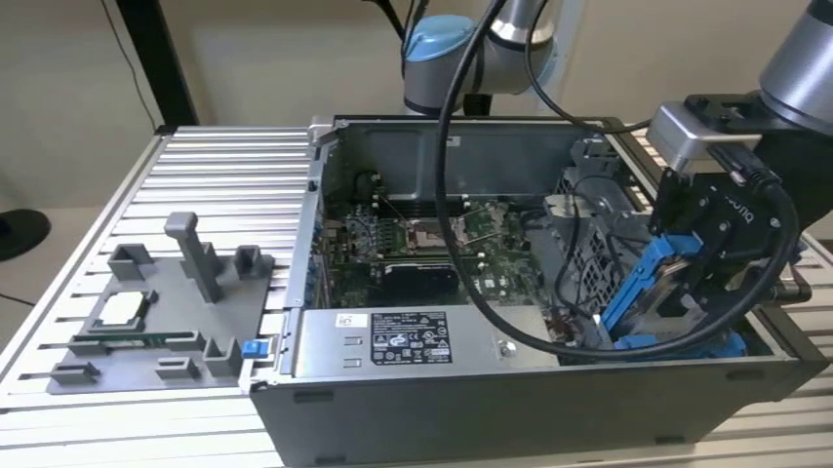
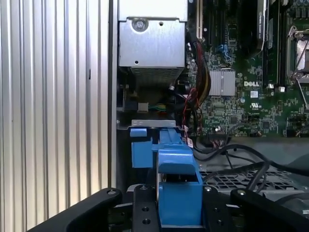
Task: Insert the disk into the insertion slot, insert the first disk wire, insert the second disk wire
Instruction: 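Insert the disk into the insertion slot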
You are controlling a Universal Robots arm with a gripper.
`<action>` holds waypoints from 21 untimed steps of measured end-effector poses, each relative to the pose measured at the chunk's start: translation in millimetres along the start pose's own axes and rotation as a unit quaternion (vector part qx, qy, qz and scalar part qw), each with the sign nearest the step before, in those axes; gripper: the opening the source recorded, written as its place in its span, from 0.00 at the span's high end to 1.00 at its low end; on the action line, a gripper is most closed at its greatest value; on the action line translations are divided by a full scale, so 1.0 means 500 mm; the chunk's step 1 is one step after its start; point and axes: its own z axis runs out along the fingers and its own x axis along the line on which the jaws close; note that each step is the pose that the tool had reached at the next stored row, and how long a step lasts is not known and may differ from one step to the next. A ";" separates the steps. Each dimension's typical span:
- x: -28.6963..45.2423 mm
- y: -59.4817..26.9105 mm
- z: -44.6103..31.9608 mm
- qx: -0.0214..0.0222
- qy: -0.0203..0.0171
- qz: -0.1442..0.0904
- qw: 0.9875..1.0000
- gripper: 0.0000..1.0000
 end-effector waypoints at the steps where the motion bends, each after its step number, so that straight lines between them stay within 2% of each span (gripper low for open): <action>1: 0.000 0.000 0.003 0.000 0.000 0.000 1.000 1.00; 4: 0.000 -0.001 0.010 0.000 0.000 0.000 1.000 1.00; 18: 0.000 -0.001 0.012 0.000 0.000 0.000 1.000 1.00; 19: 0.000 -0.001 0.012 0.000 0.000 0.000 1.000 0.00; 21: 0.000 -0.001 0.013 0.000 0.000 0.000 1.000 0.00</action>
